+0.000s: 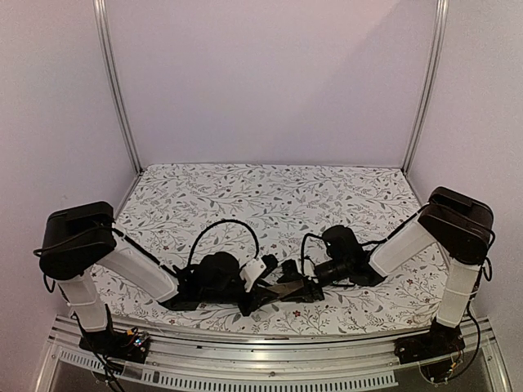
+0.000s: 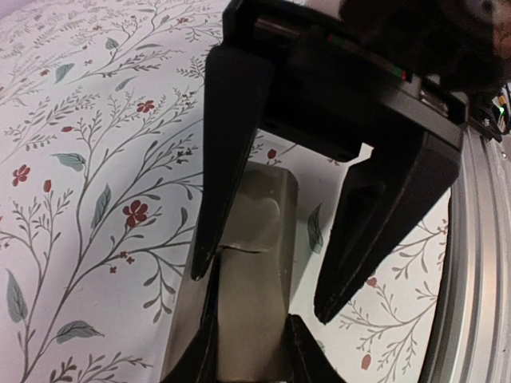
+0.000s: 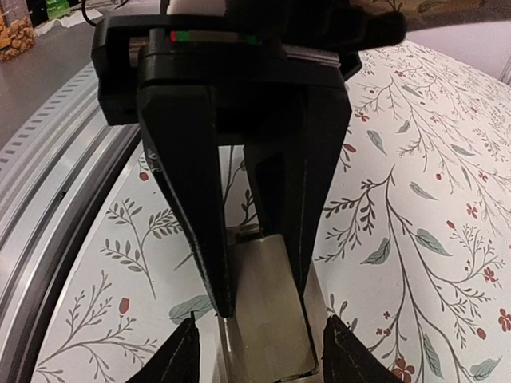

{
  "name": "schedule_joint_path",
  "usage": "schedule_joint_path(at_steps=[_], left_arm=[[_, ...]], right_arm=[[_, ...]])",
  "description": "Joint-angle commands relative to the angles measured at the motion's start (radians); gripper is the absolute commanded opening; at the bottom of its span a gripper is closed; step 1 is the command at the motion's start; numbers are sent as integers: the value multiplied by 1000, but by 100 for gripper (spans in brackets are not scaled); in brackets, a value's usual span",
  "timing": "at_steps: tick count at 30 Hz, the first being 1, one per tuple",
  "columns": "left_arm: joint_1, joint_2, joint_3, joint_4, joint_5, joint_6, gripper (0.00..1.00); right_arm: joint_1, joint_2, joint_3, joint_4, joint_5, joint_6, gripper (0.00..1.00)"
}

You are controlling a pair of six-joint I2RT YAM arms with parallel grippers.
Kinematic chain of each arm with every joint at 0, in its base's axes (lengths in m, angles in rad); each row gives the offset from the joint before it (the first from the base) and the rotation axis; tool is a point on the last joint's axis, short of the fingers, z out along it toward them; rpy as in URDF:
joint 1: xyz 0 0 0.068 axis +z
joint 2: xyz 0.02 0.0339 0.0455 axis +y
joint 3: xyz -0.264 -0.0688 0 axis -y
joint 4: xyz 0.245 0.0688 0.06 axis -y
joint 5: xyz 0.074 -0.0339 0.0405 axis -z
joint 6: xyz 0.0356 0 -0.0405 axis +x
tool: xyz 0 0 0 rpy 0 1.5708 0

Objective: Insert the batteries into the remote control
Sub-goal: Load the battery cover onto the remote control without the battery cover.

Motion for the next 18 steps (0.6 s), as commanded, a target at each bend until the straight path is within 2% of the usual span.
schedule_joint_path(at_steps=[1, 18], left_arm=[[-1, 43, -24, -102, 10, 10, 25], [0, 38, -28, -110, 9, 15, 25]], right_arm=[[3, 30, 1, 27, -23, -10, 50], [2, 48, 25, -7, -31, -44, 39]])
